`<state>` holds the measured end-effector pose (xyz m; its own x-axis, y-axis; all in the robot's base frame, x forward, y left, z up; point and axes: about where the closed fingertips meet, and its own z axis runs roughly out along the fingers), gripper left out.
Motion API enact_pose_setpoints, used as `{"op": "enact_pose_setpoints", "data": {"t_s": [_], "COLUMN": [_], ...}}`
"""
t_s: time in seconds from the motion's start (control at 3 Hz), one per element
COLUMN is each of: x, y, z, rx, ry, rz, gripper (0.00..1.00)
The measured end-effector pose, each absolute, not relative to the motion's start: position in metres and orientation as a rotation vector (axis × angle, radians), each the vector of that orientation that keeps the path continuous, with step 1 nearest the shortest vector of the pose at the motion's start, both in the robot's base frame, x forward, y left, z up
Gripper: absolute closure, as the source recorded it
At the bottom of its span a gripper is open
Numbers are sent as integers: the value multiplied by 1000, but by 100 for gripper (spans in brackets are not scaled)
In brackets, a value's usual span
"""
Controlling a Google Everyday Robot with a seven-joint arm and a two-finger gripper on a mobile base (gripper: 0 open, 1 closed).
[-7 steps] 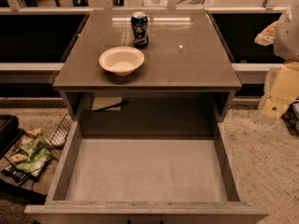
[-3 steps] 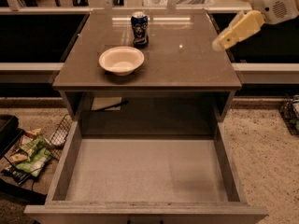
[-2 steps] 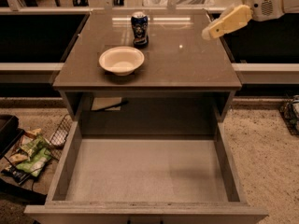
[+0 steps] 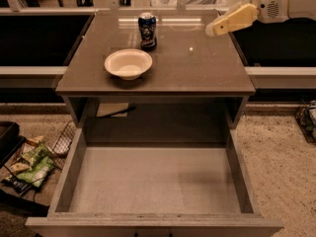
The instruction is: Place pepsi can into top drawer
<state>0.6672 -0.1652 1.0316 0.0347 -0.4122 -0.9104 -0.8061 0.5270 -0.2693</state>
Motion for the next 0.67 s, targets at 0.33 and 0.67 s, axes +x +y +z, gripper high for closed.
{"op": "enact_pose_setpoints", "data": {"t_s": [0.33,0.67], "x": [683,729], "y": [-152,-124], "z": [1021,998], "rx": [-1040,-977], "ry": [1577,1568], "rz": [431,473], "gripper": [0,0]}}
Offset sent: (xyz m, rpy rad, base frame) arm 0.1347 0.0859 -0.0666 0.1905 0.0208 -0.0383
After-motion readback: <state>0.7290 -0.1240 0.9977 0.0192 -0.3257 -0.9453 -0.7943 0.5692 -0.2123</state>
